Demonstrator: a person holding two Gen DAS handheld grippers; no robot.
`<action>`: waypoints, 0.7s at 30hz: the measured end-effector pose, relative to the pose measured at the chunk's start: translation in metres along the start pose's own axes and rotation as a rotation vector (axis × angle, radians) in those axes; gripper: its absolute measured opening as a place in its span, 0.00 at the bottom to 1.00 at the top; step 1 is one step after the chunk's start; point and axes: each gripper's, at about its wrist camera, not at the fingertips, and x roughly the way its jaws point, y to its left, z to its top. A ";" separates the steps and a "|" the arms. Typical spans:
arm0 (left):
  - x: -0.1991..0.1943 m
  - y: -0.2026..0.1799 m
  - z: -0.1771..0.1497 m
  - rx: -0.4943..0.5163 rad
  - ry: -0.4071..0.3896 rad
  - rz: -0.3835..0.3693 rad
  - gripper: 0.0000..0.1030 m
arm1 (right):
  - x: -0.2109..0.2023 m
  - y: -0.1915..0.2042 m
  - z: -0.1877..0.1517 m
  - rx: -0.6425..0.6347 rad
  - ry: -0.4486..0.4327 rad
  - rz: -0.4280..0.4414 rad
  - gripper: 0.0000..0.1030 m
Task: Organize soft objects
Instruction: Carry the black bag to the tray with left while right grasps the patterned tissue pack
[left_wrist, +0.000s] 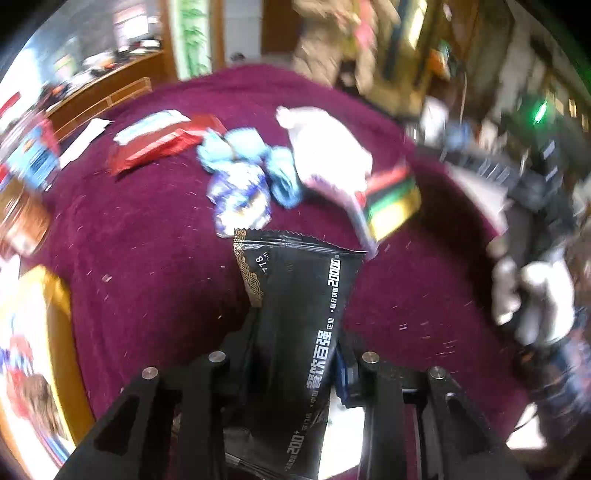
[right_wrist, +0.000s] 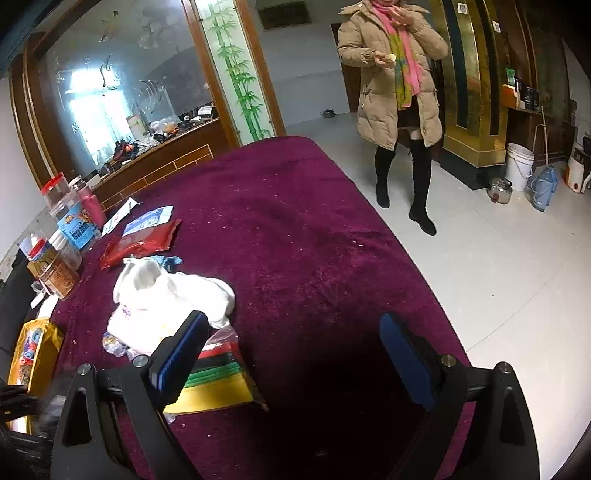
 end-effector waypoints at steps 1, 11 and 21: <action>-0.013 0.002 -0.004 -0.023 -0.031 -0.012 0.33 | 0.000 0.000 0.000 -0.003 -0.002 -0.012 0.91; -0.139 0.067 -0.077 -0.263 -0.298 -0.019 0.33 | -0.027 0.011 -0.002 -0.022 -0.042 -0.051 0.91; -0.159 0.152 -0.146 -0.436 -0.364 0.031 0.33 | -0.069 0.177 -0.093 -0.453 0.270 0.308 0.91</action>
